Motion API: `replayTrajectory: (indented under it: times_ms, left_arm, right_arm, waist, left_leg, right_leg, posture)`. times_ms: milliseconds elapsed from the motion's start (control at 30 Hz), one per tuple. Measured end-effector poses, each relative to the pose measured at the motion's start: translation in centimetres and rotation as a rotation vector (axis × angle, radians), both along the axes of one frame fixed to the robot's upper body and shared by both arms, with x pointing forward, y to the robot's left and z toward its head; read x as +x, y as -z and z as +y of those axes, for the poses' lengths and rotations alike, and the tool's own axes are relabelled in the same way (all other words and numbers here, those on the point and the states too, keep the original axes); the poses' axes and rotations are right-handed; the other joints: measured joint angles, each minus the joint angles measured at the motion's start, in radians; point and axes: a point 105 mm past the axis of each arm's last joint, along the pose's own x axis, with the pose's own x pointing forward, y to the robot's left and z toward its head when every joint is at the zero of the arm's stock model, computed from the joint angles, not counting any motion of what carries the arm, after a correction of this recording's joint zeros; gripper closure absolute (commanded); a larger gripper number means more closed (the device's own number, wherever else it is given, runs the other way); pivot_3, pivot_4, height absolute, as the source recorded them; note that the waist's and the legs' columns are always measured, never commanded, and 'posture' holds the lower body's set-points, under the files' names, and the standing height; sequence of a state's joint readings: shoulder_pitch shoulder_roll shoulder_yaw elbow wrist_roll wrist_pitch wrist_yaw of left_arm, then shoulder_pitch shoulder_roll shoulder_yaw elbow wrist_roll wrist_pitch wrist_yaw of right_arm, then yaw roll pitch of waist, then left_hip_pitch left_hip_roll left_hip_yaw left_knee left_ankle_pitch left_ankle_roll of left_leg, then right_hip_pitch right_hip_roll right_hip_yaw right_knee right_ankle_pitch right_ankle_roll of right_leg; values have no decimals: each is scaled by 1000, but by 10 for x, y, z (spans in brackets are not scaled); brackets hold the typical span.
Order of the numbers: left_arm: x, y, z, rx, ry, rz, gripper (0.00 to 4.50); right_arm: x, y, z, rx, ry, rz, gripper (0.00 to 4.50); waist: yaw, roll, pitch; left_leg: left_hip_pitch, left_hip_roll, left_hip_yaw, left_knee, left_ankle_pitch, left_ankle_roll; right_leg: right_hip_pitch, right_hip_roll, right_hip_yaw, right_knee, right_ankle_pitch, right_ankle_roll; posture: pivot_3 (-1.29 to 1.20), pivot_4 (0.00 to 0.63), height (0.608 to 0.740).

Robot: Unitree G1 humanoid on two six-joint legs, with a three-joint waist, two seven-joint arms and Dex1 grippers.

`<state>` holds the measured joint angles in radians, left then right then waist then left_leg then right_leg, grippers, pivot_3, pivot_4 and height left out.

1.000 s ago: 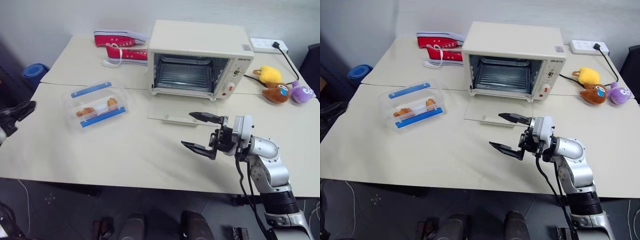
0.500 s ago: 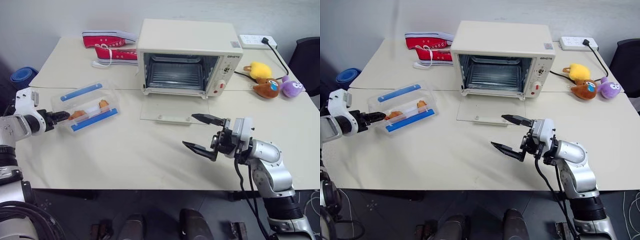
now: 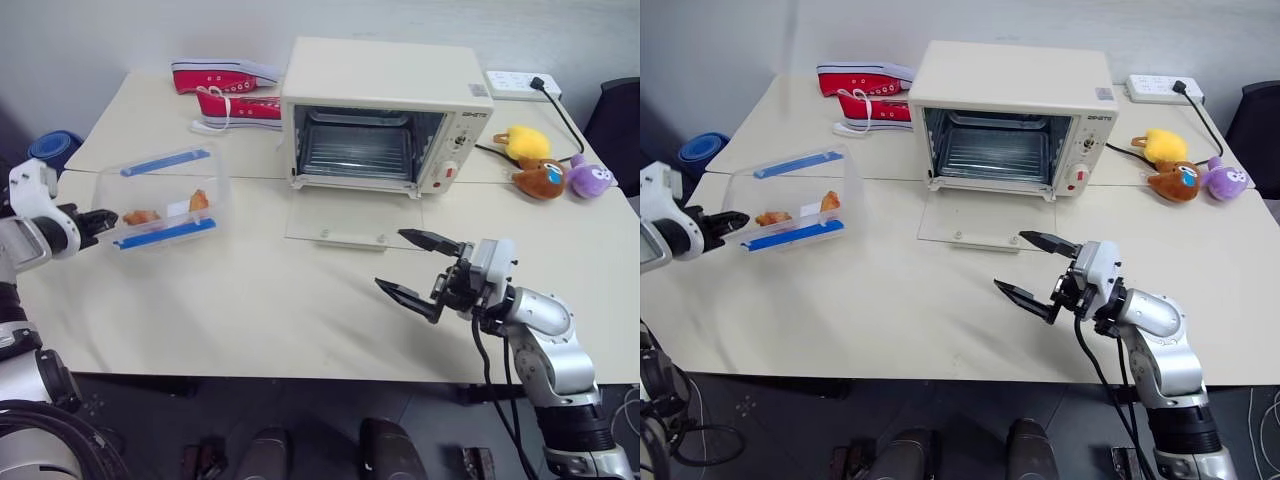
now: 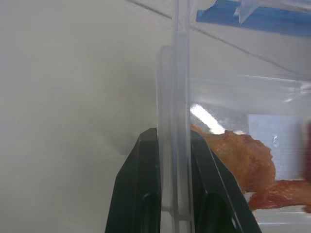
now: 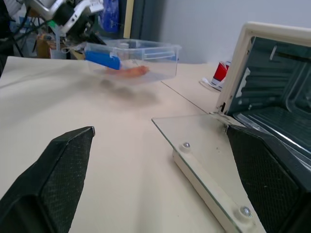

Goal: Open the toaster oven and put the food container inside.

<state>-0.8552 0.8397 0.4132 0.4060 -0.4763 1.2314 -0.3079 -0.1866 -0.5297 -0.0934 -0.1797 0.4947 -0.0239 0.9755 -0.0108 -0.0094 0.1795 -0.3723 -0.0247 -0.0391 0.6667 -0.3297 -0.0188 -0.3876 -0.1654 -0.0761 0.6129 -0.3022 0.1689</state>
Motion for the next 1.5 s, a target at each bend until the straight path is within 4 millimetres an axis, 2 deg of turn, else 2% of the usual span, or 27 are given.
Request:
replayTrajectory:
  times_ms: [67, 167, 267, 367, 533, 700, 833, 900, 967, 1133, 1300, 1400, 1467, 1500]
  left_arm:
    - [8, -16, -40, 10, 108, -30, 4243]
    - [13, -27, -80, 16, 210, -51, 4243]
    - [18, -28, -118, 6, 275, -33, 4243]
    - [20, -20, -154, 20, 335, 21, 4243]
    - [24, -1, -198, -8, 391, 69, 4243]
    - [36, -1, -224, -8, 410, 48, 4243]
    - [49, 2, -232, 36, 384, 42, 4243]
    - [54, 7, -233, 43, 372, 49, 3527]
    - [59, 9, -236, 39, 363, 37, 3026]
    - [64, 1, -247, 27, 377, -3, 1513]
    - [65, -4, -244, 23, 383, -29, 58]
    - [60, -21, -235, -19, 438, -115, 58]
    - [54, -33, -217, -31, 479, -184, 58]
    - [48, -34, -202, 1, 506, -213, 58]
  right_arm:
    - [-1, 2, -12, -10, 48, 5, 0]
    - [-4, 4, -21, -15, 88, 14, 0]
    - [-8, 10, -35, -23, 147, 31, 0]
    - [-13, 11, -37, -20, 175, 31, 0]
    - [-19, 11, -35, -12, 203, 24, 0]
    - [-21, 11, -34, 1, 228, 20, 0]
    - [-23, 10, -32, 9, 240, 12, 0]
    - [-24, 9, -32, 12, 246, 8, 0]
    - [-24, 9, -32, 20, 255, 5, 0]
    - [-25, 13, -34, 32, 283, 20, 0]
    - [-30, 13, -33, 34, 290, 19, 0]
    - [-30, 13, -34, 34, 285, 34, 0]
    - [-32, 12, -34, 29, 268, 53, 0]
    - [-33, 10, -32, 25, 247, 66, 0]
  waist:
    - [15, 0, 0]
    - [14, -1, 0]
    - [11, -1, 0]
    - [10, 0, 0]
    - [11, -1, 0]
    - [18, -1, 0]
    - [23, -1, 0]
    - [25, -1, 0]
    - [29, -1, 0]
    - [35, -1, 0]
    - [34, -1, 0]
    - [26, -1, 0]
    - [18, -1, 0]
    - [11, 0, 0]
  left_leg:
    - [0, 0, 0, 1, 0, 0]
    - [0, 0, 1, 1, 0, 0]
    - [0, 0, 2, 0, 0, 0]
    - [0, 0, 5, 0, 0, 0]
    - [0, 0, 9, -1, 0, 0]
    - [0, 0, 10, -1, 0, 0]
    - [0, 0, 11, -1, 0, 1]
    - [0, 0, 11, -1, 0, 1]
    - [0, 0, 11, 0, 0, 1]
    - [0, 0, 12, 0, -1, 1]
    - [0, 0, 13, 0, -1, 2]
    - [1, 0, 13, -1, -1, 1]
    - [2, 1, 14, -1, -1, 1]
    - [2, 1, 14, -2, -1, 1]
  right_leg:
    - [1, 0, 0, -1, 0, 0]
    - [1, 0, 1, -1, 0, 0]
    - [0, 0, 1, -1, 0, 0]
    - [-1, 0, 2, -1, 0, 0]
    - [-3, 0, 5, -1, 0, 0]
    - [-3, 0, 6, -1, 0, 0]
    - [-4, 0, 7, -1, 0, 0]
    - [-4, 0, 7, -1, 0, 0]
    - [-4, 0, 7, -1, 0, 0]
    - [-4, 0, 8, -1, 0, 0]
    - [-4, 0, 8, -1, 0, 0]
    - [-5, 0, 9, -1, 0, 0]
    - [-5, 0, 9, 0, 0, 0]
    - [-5, 1, 10, 0, 0, 0]
  posture:
    - [0, 150, 740]
    - [0, 150, 740]
    - [0, 150, 740]
    - [0, 150, 740]
    - [0, 150, 740]
    - [0, 150, 740]
    - [0, 150, 740]
    - [0, 150, 740]
    - [0, 150, 740]
    - [0, 150, 740]
    - [0, 150, 740]
    - [0, 150, 740]
    - [0, 150, 740]
    - [0, 150, 740]
